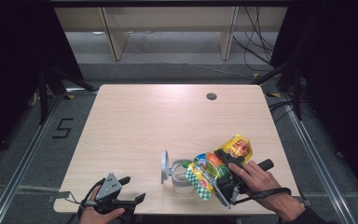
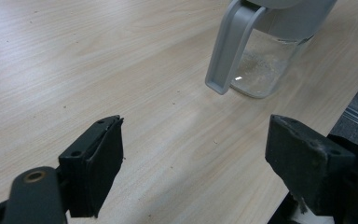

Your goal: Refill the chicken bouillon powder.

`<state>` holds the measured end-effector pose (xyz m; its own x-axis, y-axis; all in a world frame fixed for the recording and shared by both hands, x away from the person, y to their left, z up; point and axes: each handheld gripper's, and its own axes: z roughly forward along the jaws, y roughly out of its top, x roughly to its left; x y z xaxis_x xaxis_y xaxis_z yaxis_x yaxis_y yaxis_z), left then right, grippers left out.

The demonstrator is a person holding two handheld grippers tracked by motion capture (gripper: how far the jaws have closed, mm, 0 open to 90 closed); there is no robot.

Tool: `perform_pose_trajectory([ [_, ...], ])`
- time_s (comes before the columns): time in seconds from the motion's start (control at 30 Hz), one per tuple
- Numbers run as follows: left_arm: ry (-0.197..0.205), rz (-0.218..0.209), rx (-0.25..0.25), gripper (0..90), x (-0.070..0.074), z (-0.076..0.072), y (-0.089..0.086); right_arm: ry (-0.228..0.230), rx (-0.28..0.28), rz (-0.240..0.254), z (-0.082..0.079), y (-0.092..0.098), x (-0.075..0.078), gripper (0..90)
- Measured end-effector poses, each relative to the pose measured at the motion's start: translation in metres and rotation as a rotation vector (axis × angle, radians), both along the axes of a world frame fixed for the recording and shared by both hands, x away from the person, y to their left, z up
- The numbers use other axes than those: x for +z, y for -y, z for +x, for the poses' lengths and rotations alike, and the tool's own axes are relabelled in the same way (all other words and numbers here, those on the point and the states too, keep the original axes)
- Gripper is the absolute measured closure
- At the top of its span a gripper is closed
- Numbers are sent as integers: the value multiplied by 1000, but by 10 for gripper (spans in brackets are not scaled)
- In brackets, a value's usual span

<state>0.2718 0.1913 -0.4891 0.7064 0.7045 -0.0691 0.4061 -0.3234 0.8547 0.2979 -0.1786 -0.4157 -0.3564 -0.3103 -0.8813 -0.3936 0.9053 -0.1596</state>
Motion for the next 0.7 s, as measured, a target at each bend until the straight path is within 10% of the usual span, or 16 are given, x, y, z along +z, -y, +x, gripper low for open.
perform_pose_trajectory([
  [0.7,-7,-13,4,187,-1,0,1,70,24,-68,-1,-5,5,515],
])
